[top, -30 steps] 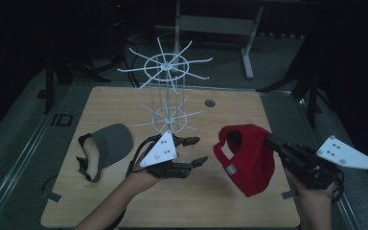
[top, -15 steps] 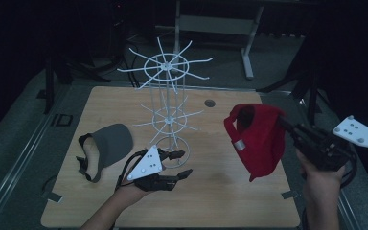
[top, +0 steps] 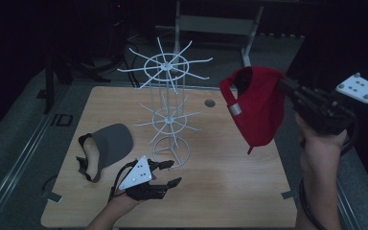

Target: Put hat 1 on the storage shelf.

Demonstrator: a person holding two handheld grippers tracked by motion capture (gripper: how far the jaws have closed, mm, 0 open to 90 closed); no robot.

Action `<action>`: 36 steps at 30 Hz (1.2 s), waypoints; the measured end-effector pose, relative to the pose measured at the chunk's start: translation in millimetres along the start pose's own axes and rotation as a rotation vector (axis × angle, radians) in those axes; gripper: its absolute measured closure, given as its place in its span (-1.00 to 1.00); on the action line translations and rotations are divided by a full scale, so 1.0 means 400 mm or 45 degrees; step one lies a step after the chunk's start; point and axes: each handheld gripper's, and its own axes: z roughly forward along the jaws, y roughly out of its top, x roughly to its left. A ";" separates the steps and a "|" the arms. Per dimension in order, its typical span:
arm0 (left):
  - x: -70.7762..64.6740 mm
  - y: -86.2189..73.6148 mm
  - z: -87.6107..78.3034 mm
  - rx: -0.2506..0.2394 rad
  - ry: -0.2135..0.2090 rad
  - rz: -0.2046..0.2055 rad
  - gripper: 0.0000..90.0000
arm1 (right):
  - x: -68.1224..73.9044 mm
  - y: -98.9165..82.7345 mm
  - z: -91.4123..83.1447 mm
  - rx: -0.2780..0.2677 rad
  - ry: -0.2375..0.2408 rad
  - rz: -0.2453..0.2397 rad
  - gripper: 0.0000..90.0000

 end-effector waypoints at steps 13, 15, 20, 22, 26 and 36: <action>0.007 -0.012 -0.005 -0.006 0.013 -0.021 -0.02 | 0.035 0.036 0.102 0.035 0.051 0.004 0.96; 0.008 -0.013 -0.006 -0.006 0.016 -0.024 -0.02 | 0.043 0.028 0.111 0.050 0.054 -0.009 0.96; 0.007 -0.015 -0.008 -0.004 0.022 -0.021 -0.02 | 0.048 0.002 0.122 0.078 0.066 -0.010 0.96; 0.008 -0.016 -0.009 -0.005 0.021 -0.024 -0.02 | 0.049 -0.014 0.124 0.093 0.072 -0.012 0.96; 0.009 -0.018 -0.010 -0.008 0.026 -0.024 -0.02 | 0.052 -0.042 0.127 0.119 0.080 -0.012 0.96; 0.008 -0.022 -0.008 -0.010 0.026 -0.029 -0.02 | 0.064 -0.113 0.139 0.165 0.126 -0.004 0.96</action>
